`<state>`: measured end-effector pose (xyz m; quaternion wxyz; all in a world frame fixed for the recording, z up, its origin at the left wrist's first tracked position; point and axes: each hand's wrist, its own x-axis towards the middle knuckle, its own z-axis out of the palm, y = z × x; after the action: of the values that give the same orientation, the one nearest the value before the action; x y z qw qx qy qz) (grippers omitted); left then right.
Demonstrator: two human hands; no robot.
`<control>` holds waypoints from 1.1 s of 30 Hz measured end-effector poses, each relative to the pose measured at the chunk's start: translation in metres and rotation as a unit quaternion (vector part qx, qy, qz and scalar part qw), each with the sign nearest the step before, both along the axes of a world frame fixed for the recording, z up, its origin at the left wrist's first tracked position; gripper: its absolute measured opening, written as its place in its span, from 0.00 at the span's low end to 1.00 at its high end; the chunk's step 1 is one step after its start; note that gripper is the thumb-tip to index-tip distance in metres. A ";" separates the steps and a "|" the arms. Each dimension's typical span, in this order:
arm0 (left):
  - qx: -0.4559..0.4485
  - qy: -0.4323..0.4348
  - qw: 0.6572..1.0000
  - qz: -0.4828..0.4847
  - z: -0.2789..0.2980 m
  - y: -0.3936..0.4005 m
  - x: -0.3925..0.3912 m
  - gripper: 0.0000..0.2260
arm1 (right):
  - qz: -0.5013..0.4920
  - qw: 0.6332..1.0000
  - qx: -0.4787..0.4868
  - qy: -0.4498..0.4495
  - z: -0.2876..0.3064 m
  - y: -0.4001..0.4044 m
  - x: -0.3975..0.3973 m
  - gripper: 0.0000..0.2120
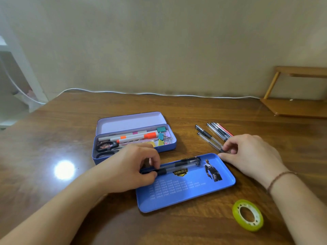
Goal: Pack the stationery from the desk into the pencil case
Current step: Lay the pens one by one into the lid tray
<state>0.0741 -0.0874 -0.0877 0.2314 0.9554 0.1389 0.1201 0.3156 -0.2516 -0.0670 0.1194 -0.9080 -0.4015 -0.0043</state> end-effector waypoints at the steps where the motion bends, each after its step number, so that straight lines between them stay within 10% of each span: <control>1: 0.001 0.002 1.000 -0.001 0.000 0.000 0.000 0.06 | -0.001 1.000 -0.004 0.004 0.000 0.001 0.000 0.09; 9: 0.025 0.004 1.000 -0.017 0.001 0.001 -0.001 0.06 | 0.155 0.975 0.157 -0.036 0.006 -0.012 -0.006 0.05; 13: 0.013 0.006 1.000 -0.017 0.000 0.003 -0.001 0.05 | 0.316 0.945 0.061 0.053 0.006 -0.012 -0.018 0.08; 33: 0.003 0.013 1.000 -0.027 0.000 0.005 0.000 0.08 | 0.249 0.962 0.108 0.002 -0.007 0.016 -0.036 0.14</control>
<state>0.0737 -0.0827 -0.0882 0.2294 0.9610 0.1158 0.1018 0.2794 -0.2357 -0.0739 0.2149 -0.7610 -0.6119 -0.0159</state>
